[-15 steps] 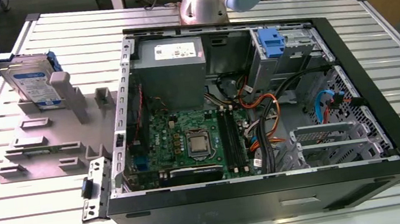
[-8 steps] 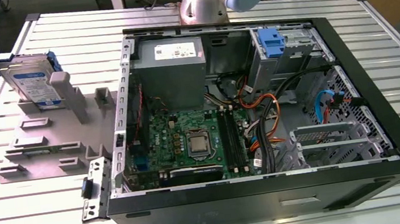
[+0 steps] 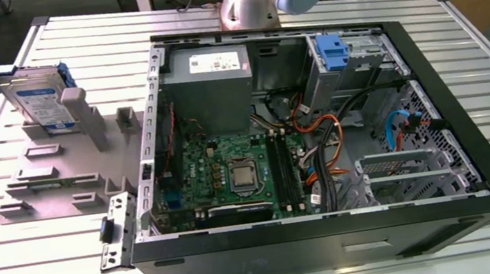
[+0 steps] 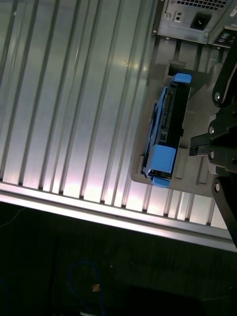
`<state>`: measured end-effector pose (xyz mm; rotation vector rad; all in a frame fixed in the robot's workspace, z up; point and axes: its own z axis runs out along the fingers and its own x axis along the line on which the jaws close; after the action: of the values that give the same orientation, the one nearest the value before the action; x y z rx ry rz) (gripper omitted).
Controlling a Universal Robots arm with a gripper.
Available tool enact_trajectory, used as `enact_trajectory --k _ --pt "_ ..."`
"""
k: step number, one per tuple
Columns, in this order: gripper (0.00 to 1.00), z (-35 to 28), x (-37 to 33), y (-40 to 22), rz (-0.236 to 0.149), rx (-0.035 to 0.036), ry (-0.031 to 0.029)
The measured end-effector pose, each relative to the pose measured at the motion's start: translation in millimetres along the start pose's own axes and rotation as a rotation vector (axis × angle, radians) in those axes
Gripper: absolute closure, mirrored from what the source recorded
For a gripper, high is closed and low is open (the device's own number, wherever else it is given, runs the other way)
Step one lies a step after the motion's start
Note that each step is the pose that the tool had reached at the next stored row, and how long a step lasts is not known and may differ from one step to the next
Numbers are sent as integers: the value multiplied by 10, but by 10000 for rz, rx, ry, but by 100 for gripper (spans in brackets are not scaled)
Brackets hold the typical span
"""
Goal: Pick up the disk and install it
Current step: 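Pick up the disk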
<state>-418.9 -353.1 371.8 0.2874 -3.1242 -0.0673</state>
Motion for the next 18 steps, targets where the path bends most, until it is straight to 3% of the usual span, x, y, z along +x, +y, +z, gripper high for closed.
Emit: enact_trajectory --k 18 --pt "89 0 0 0 -1057 0 46"
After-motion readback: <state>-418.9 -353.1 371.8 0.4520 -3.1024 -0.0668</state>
